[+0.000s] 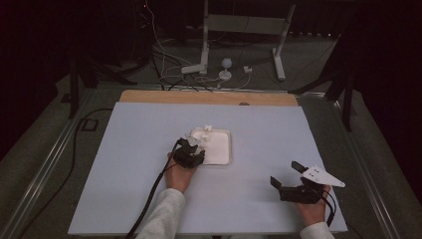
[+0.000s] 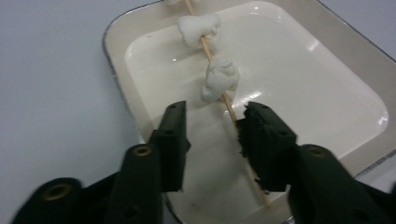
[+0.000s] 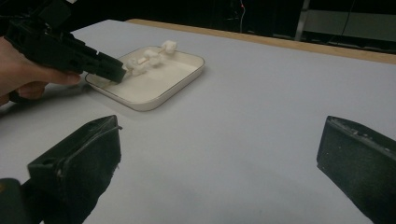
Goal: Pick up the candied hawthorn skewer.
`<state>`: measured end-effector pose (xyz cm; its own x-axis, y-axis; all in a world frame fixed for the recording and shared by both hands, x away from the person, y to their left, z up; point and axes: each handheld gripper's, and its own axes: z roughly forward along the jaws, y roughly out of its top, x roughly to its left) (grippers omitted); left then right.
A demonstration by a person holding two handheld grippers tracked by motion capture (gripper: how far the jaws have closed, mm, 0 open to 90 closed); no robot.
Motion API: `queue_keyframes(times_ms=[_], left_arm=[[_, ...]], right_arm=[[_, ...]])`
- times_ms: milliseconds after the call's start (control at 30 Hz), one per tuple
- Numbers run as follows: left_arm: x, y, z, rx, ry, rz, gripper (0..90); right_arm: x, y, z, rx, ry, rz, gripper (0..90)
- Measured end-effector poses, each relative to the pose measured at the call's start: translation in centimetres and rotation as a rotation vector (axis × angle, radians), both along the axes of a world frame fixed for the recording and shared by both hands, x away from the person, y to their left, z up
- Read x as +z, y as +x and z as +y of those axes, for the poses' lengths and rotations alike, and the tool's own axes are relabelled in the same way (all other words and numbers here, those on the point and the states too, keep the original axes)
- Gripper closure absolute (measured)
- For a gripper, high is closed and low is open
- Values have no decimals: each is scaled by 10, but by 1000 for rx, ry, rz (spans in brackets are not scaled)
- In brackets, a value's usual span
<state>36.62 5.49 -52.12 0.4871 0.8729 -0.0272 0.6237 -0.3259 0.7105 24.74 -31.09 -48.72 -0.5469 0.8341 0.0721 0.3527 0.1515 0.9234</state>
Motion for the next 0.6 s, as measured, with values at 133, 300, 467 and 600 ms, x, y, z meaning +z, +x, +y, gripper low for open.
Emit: queue_keyframes(times_ms=[133, 300, 467, 600], left_arm=[[2, 1, 2, 18, -4, 21, 768], [3, 2, 6, 23, -36, 60, 891], [8, 0, 7, 17, -81, 88, 900], [13, -2, 8, 15, -100, 101, 900]], right_arm=[[0, 0, 0, 1, -1, 1, 0], [-1, 0, 0, 3, -3, 2, 0], [-1, 1, 0, 3, -4, 2, 0], [-1, 0, 0, 2, -4, 3, 0]])
